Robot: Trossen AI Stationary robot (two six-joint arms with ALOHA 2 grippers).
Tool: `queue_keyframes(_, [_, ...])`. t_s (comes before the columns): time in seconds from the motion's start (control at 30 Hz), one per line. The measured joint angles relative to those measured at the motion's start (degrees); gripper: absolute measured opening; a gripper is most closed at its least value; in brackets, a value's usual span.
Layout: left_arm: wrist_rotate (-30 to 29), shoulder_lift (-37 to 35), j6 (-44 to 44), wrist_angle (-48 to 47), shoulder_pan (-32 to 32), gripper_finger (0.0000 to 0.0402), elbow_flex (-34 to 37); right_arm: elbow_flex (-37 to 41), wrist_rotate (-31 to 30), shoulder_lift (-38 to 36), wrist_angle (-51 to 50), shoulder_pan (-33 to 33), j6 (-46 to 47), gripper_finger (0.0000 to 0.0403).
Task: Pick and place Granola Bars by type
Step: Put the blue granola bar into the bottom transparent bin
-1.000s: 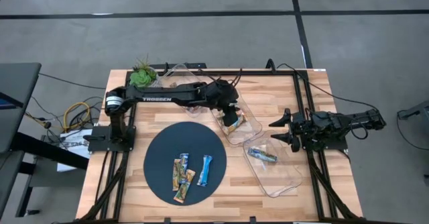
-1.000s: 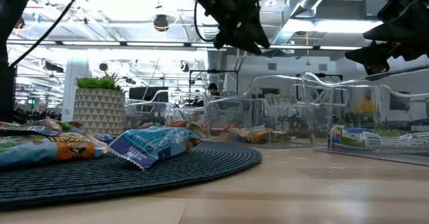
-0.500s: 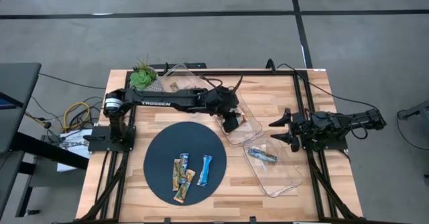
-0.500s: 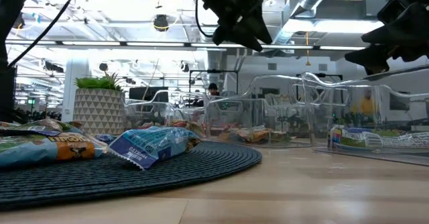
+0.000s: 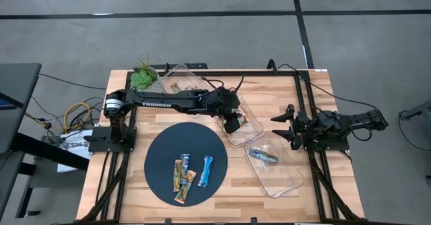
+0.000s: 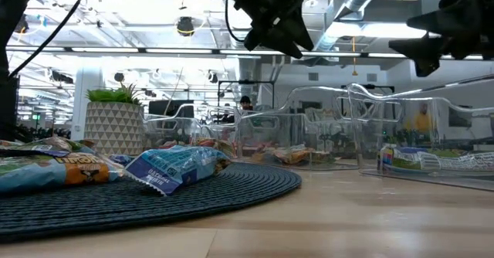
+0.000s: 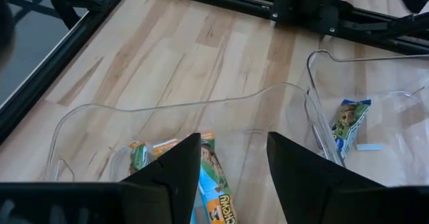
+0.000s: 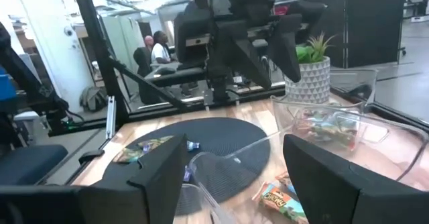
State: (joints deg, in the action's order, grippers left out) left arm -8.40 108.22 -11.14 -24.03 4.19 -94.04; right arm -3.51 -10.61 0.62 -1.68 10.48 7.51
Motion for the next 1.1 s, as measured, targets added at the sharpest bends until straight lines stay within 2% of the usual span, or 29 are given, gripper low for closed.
queue_keyframes(0.1, [0.0,0.0,-0.01,0.0,0.0,0.0165,0.0,3.05,-0.01,0.13,5.72,0.0,0.05,0.0244])
queue_keyframes(0.27, [0.0,0.0,-0.02,-0.02,0.02,0.0165,0.0,3.04,-1.35,0.32,6.54,-0.14,-1.4,0.0244])
queue_keyframes(0.5, [0.2,0.0,0.32,-1.76,0.02,0.0165,0.02,3.04,-0.25,0.34,4.21,-0.09,0.59,0.0244])
queue_keyframes(0.63, [0.66,0.0,3.14,-6.34,-0.52,0.0165,0.02,3.04,2.85,0.39,3.65,-0.08,3.4,0.0244])
queue_keyframes(0.73, [2.33,-0.24,3.19,-11.37,-1.26,0.0165,0.04,3.04,2.99,0.39,3.61,-0.08,6.96,0.0244])
queue_keyframes(0.93, [5.25,-0.28,-4.79,-24.33,-4.27,0.0165,0.07,3.04,3.02,0.39,3.72,-0.08,7.96,0.0244])
queue_keyframes(1.1, [4.92,-0.28,-6.69,-26.67,-10.4,0.0165,0.07,3.04,3.04,0.39,3.72,-0.08,7.96,0.0244])
